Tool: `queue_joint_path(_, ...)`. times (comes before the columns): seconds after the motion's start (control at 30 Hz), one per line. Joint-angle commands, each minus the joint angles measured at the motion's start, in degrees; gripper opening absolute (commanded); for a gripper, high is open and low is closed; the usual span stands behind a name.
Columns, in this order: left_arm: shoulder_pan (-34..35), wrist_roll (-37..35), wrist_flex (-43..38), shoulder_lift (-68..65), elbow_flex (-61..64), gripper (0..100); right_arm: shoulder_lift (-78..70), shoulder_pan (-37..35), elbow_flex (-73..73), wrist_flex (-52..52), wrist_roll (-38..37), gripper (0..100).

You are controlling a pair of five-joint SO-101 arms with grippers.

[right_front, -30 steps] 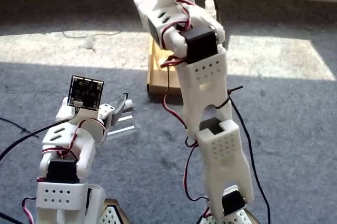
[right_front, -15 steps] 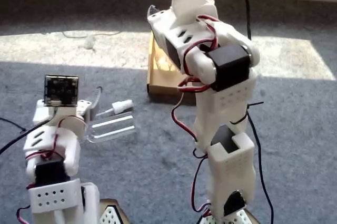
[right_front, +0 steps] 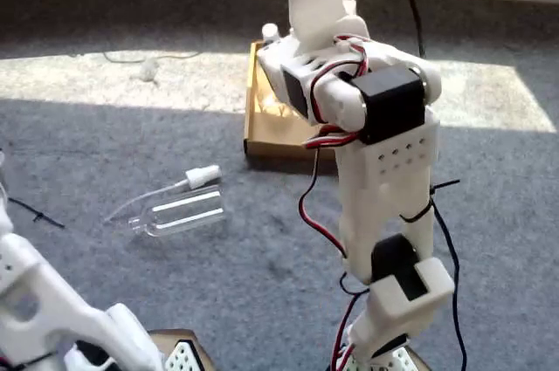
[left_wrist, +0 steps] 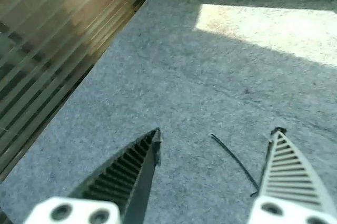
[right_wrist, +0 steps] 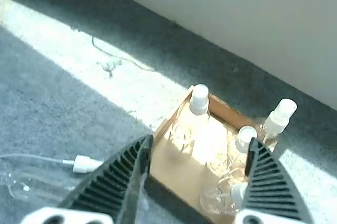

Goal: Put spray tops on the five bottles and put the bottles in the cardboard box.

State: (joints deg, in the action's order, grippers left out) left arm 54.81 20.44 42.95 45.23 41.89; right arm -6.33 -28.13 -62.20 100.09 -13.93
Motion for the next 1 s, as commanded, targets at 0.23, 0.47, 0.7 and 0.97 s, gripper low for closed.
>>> queue_joint_path(0.23, 11.5, 0.3, 4.4, -47.2, -48.7, 30, 15.1, -14.8, 34.3, -3.0, -6.7, 23.9)
queue_joint_path(0.47, 16.4, 0.3, 8.4, -63.1, -67.5, 30, 12.6, -29.1, 56.7, -17.8, -11.1, 24.1)
queue_joint_path(0.7, 17.7, 5.0, 8.4, -74.2, -75.6, 30, 7.6, -34.6, 69.8, -35.7, -14.9, 24.2)
queue_joint_path(0.97, 17.5, 5.1, 8.2, -78.3, -77.7, 30, -5.5, -34.5, 67.4, -40.7, -17.1, 24.2)
